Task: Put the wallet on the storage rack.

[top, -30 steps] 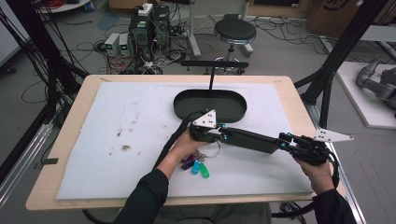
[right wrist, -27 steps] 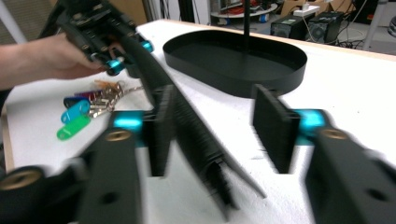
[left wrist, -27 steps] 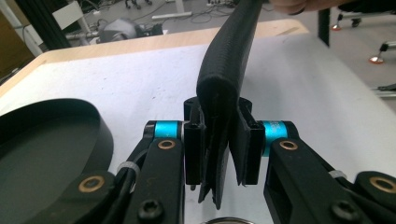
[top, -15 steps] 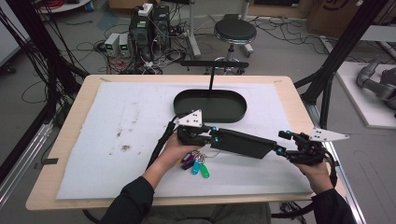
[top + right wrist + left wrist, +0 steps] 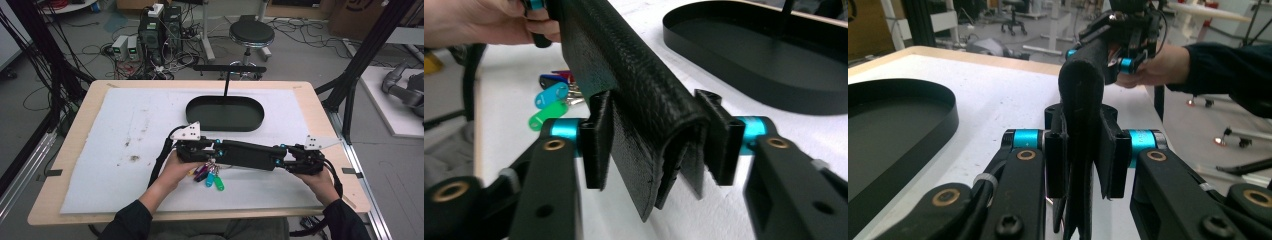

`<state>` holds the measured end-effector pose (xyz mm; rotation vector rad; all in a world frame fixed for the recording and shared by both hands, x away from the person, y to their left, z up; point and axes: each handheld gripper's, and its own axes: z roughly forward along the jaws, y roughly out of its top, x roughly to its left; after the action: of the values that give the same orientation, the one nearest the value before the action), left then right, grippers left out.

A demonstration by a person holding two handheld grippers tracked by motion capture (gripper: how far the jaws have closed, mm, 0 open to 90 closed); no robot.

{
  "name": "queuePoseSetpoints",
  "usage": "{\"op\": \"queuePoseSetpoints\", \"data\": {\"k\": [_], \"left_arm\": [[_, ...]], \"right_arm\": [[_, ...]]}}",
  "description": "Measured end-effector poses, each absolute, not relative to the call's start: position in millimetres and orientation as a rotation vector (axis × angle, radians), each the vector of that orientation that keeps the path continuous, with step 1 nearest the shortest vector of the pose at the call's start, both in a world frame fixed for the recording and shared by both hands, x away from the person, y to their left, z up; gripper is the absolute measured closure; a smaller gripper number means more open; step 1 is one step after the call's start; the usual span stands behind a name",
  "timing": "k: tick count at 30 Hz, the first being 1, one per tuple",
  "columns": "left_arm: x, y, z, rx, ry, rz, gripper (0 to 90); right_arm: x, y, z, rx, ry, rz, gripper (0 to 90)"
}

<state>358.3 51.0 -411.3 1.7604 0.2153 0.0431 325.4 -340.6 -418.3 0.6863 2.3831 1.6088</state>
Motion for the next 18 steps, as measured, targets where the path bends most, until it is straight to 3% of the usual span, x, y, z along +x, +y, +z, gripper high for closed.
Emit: {"op": "queuePoseSetpoints", "data": {"k": [2,7,11,18], "left_arm": [[357.9,53.1,-411.8,1.752,0.224,0.041,76.2],[355.2,63.2,-413.5,1.757,0.234,0.07,74.7],[355.0,66.8,-411.9,1.765,0.25,0.11,69.8],[355.6,74.0,-408.9,1.769,0.312,0.152,48.4]], "right_arm": [[326.3,-339.0,-417.9,0.659,2.398,1.622,63.1],[325.7,-334.7,-416.5,0.582,2.444,1.646,74.0],[323.7,-331.1,-412.8,0.542,2.447,1.655,76.1],[323.6,-330.7,-408.2,0.544,2.4,1.656,76.7]]}}
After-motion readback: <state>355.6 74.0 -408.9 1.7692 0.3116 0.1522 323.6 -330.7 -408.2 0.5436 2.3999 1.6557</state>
